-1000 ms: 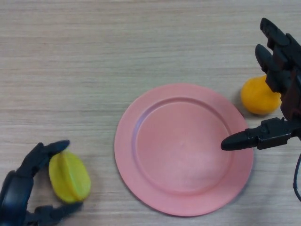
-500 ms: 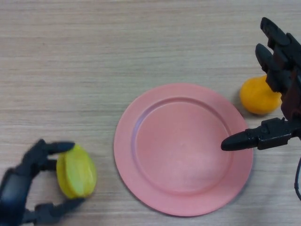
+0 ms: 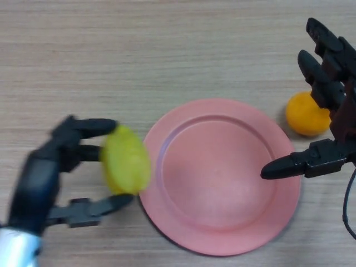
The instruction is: Pick up the yellow starfruit and place it on the plate
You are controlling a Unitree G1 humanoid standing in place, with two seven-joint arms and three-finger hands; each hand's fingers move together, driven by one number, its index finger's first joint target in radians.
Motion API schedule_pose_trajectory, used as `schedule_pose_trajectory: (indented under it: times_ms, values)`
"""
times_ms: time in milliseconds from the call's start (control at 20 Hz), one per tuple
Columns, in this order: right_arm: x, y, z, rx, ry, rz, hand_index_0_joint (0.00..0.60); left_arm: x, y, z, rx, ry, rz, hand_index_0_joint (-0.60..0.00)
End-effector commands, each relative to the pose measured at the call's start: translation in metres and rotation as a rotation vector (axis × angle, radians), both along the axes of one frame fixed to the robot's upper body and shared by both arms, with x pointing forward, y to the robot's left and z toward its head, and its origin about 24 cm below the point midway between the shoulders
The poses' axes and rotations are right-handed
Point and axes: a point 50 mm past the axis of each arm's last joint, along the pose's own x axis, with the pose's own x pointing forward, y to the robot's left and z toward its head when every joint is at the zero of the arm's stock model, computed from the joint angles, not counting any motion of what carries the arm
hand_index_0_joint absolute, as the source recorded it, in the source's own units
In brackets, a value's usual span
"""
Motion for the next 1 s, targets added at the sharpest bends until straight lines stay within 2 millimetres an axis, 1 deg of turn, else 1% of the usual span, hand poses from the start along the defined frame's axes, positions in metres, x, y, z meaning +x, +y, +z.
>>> schedule_pose_trajectory:
  times_ms: [50, 200, 250, 400, 500, 550, 600, 650, 700, 750, 800, 850, 1000]
  values:
    - [-0.010, -0.010, 0.032, -0.006, -0.219, -0.039, 0.000, 0.004, -0.012, 0.017, 0.018, -0.125, -0.061, -0.600]
    - [-0.011, -0.012, 0.031, -0.012, -0.211, -0.045, 0.000, 0.013, -0.027, 0.011, 0.045, -0.105, -0.098, -0.600]
    - [-0.012, -0.013, 0.031, -0.019, -0.212, -0.047, 0.000, 0.019, -0.033, 0.010, 0.046, -0.098, -0.113, -0.600]
    - [-0.014, -0.016, 0.032, -0.016, -0.197, -0.047, 0.000, 0.028, -0.040, 0.008, 0.052, -0.078, -0.124, -0.600]
    - [-0.015, -0.018, 0.032, -0.021, -0.194, -0.052, 0.000, 0.034, -0.045, 0.005, 0.103, -0.065, -0.138, -0.600]
    - [-0.016, -0.020, 0.032, -0.027, -0.196, -0.059, 0.000, 0.038, -0.047, 0.005, 0.154, -0.083, -0.139, -0.549]
    - [-0.016, -0.020, 0.033, -0.026, -0.198, -0.060, 0.000, 0.039, -0.047, 0.005, 0.162, -0.083, -0.141, -0.450]
    - [-0.017, -0.020, 0.033, -0.025, -0.201, -0.063, 0.000, 0.041, -0.048, 0.002, 0.191, -0.072, -0.144, -0.300]
    - [-0.017, -0.021, 0.033, -0.025, -0.202, -0.065, 0.000, 0.043, -0.049, 0.000, 0.217, -0.060, -0.146, -0.200]
    - [-0.019, -0.023, 0.034, -0.033, -0.214, -0.073, 0.000, 0.049, -0.051, -0.008, 0.326, -0.025, -0.137, -0.056]
    - [-0.020, -0.024, 0.034, -0.041, -0.222, -0.079, 0.000, 0.052, -0.051, -0.012, 0.395, -0.008, -0.128, 0.000]
    - [-0.020, -0.025, 0.035, -0.041, -0.223, -0.085, 0.000, 0.056, -0.052, -0.013, 0.453, -0.045, -0.099, 0.000]
    - [-0.022, -0.026, 0.035, -0.065, -0.238, -0.094, 0.000, 0.059, -0.053, -0.007, 0.484, -0.096, -0.089, 0.000]
